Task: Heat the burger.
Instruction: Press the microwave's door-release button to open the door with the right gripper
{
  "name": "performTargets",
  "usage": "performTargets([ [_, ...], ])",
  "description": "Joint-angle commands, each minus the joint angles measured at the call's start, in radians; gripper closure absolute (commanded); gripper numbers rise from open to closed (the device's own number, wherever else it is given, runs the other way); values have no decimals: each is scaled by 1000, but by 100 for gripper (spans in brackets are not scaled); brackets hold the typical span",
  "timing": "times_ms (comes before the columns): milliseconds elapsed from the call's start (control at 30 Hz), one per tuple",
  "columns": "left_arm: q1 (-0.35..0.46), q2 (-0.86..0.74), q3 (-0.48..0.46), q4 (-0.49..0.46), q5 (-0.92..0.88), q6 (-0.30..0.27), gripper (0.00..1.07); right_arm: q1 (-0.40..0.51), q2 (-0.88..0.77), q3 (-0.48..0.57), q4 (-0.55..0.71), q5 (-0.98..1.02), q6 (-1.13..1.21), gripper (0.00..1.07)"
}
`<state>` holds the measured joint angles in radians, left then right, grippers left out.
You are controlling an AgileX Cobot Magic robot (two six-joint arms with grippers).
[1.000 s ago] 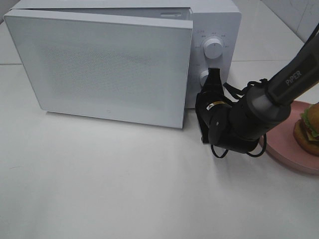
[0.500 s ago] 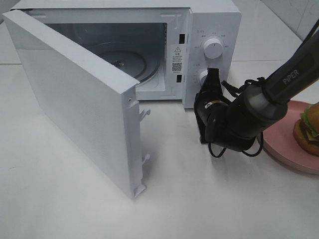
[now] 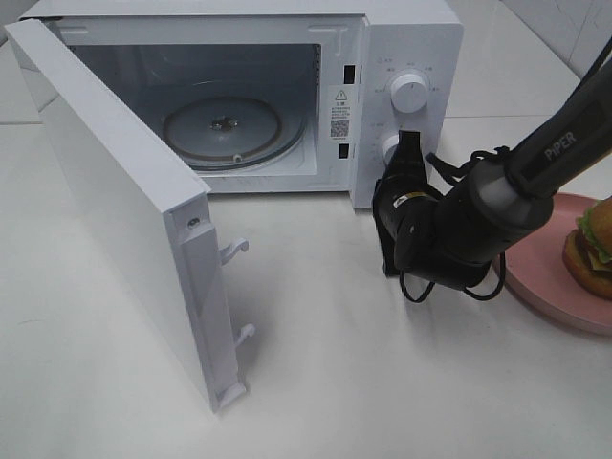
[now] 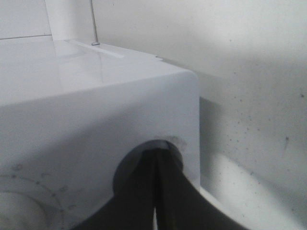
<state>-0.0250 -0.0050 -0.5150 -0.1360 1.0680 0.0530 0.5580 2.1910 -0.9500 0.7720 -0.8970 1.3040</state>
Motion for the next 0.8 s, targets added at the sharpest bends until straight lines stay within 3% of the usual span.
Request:
performTargets([
  [33,4,-17,0,2,-1,-1,9,-31,-15,-39,-75,-136,2,107],
  [433,4,-17,0,2,-1,-1,9,-29,-85,69,-99,-29,-48,107],
  [800,4,-17,0,2,-1,-1,9,-29,-210,171,-159,193,-113,107],
])
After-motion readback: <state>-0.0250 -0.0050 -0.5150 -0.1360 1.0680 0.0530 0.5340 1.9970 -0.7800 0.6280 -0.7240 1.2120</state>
